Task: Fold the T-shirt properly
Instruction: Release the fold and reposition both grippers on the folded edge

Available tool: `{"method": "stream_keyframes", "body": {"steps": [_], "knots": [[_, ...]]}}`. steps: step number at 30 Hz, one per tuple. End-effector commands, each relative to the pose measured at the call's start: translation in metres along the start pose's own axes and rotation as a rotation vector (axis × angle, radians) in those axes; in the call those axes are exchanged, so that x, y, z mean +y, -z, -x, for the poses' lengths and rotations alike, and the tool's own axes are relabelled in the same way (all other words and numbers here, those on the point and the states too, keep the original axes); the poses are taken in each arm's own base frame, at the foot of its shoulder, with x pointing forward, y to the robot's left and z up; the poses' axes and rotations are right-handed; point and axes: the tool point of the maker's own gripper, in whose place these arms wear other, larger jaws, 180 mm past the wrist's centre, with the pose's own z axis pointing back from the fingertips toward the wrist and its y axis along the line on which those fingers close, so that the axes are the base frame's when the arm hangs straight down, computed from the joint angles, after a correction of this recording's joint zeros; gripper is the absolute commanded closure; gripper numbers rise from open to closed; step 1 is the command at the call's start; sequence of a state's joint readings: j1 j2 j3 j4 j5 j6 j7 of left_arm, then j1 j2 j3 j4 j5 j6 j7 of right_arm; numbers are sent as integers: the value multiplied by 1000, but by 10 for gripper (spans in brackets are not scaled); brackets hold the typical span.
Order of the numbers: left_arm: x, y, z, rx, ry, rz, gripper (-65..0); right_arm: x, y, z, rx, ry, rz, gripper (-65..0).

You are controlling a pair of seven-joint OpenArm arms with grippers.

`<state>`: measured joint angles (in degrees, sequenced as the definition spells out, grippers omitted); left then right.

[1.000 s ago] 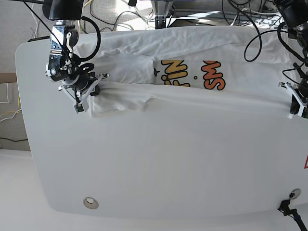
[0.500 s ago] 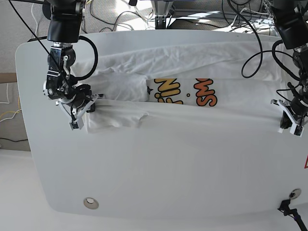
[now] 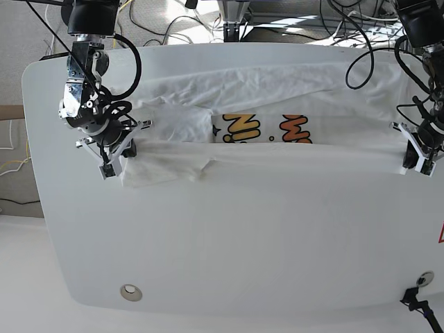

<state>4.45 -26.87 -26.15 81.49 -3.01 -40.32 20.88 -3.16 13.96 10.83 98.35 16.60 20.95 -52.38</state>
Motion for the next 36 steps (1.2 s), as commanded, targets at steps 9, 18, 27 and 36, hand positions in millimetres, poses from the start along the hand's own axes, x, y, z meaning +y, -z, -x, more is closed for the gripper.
{"method": "stream_keyframes", "body": {"steps": [9, 18, 27, 36], "knots": [[-7, -34, 33, 55, 40, -3, 0, -3, -2, 24, 47, 3, 9, 0], [-29, -24, 72, 160, 20, 71, 0, -11, 15, 53, 138, 60, 3, 0], [-26, -24, 79, 204, 75, 56, -454, -10, 15, 48, 122, 59, 0, -371], [30, -33, 11, 47, 108, -102, -496, -3, -2, -7, -28, 0, 8, -378]]}}
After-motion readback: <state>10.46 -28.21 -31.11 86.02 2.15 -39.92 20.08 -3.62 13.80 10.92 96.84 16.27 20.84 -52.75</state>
